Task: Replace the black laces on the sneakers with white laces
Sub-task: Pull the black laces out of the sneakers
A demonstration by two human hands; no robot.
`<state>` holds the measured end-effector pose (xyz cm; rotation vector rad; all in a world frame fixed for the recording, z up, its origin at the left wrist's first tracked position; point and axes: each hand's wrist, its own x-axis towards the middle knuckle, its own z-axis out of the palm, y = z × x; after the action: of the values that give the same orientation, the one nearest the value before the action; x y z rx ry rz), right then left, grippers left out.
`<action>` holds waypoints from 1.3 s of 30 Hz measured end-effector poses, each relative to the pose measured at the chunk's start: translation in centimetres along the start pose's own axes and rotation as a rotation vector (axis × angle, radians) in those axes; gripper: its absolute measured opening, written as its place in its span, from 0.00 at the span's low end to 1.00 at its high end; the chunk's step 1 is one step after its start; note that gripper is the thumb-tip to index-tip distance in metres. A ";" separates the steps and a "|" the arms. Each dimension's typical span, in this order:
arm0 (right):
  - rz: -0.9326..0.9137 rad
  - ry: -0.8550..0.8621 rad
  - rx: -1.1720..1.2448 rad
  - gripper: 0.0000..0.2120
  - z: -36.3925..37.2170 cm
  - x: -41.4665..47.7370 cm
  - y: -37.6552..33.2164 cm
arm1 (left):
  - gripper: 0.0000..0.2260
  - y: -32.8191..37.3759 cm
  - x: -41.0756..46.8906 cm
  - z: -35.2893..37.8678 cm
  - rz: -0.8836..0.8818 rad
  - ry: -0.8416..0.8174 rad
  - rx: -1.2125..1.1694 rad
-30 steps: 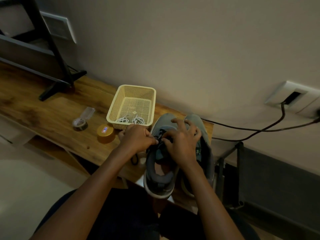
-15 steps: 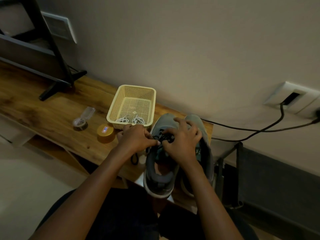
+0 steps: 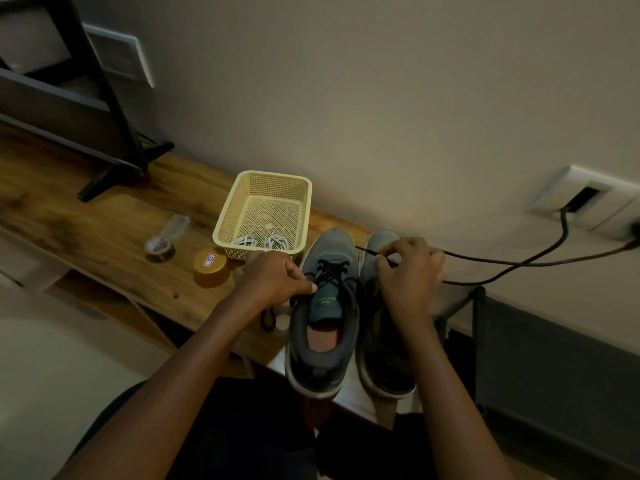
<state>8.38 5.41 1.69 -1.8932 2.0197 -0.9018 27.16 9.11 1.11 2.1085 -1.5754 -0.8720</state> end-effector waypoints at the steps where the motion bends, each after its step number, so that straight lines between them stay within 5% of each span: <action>1: 0.008 0.011 0.006 0.04 0.1 -0.1 0.0 | 0.08 0.1 0.1 0.2 0.012 -0.011 -0.007; 9: 0.059 -0.076 -0.042 0.13 0.1 -0.3 -0.5 | 0.15 2.8 -0.2 2.0 0.166 0.093 0.146; 19: -0.224 -0.375 -0.275 0.15 -0.1 -1.5 -0.7 | 0.11 3.7 0.2 4.6 0.203 0.168 0.333; 27: -0.176 -0.307 -0.213 0.12 0.3 -1.7 -0.6 | 0.08 3.5 0.5 5.0 0.219 0.194 0.297; 36: -0.083 -0.247 -0.164 0.13 -0.1 -2.0 -0.9 | 0.04 3.6 1.1 3.7 0.014 0.389 -0.162; 39: -0.086 -0.261 -0.151 0.16 -0.5 -2.0 -1.0 | 0.03 3.4 1.1 3.5 0.066 0.354 -0.122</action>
<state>9.18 7.53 2.15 -2.0669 1.9089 -0.4998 22.57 7.28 0.32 1.9813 -1.3626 -0.5214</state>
